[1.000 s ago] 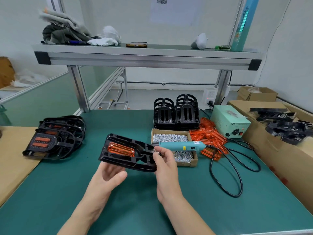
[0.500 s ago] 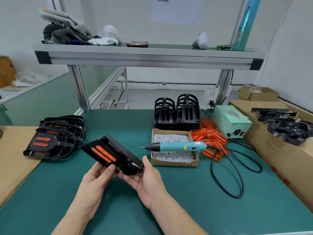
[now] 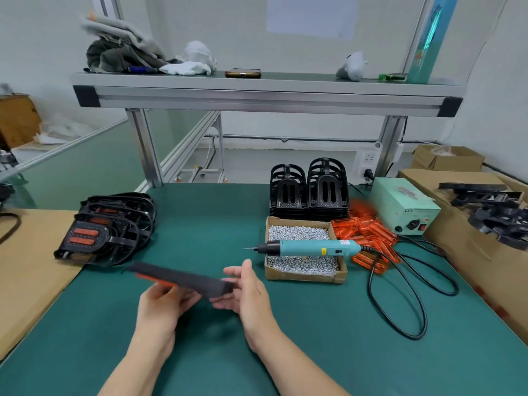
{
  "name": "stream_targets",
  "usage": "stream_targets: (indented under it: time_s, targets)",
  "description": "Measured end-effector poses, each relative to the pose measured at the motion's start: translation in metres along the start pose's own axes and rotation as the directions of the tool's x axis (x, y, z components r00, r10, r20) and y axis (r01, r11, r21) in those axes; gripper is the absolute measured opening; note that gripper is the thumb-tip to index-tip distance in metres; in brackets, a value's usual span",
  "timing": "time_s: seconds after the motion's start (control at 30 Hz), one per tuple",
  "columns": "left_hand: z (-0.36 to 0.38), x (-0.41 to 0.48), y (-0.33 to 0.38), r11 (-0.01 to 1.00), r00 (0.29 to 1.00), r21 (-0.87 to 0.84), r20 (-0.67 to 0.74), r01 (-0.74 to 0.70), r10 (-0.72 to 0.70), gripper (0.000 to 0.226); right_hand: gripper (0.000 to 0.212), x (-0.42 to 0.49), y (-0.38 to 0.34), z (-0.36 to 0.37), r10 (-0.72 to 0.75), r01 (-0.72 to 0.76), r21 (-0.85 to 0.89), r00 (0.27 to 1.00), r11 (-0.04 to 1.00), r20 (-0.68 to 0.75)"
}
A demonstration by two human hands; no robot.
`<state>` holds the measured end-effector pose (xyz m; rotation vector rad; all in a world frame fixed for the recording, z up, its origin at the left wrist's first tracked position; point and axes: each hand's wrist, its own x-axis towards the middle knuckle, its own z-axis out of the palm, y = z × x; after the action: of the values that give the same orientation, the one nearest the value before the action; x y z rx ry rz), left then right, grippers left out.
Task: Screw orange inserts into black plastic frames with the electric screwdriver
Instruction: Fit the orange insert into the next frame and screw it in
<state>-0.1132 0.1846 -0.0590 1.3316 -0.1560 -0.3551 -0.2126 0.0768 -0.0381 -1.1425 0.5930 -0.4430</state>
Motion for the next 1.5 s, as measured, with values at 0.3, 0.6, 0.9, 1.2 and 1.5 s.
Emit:
stream_targets:
  time_s: [0.3,0.6,0.9,1.2,1.5]
  targets:
    - [-0.004,0.014,0.022,0.974,0.982,-0.210,-0.145,0.090,-0.122,0.013,0.020,-0.002,0.006,-0.004,-0.096,0.093,-0.118,0.995,0.989,-0.023]
    - [-0.017,0.034,0.024,0.968,0.953,-0.220,-0.246,0.121,-0.175,0.006,0.018,-0.004,0.008,-0.004,-0.111,0.111,-0.204,0.994,0.973,0.009]
    - [-0.046,0.062,0.036,0.971,0.921,-0.174,-0.327,0.163,-0.213,0.016,0.018,-0.003,0.009,-0.005,-0.129,0.131,-0.210,0.991,0.969,0.023]
    - [-0.077,0.083,0.042,0.974,0.880,-0.113,-0.417,0.197,-0.227,0.037,0.021,-0.002,0.012,-0.005,-0.146,0.145,-0.243,0.989,0.959,0.016]
    - [-0.093,0.101,0.058,0.969,0.861,-0.026,-0.452,0.247,-0.232,0.042,0.022,-0.001,0.013,-0.004,-0.153,0.151,-0.255,0.988,0.955,0.010]
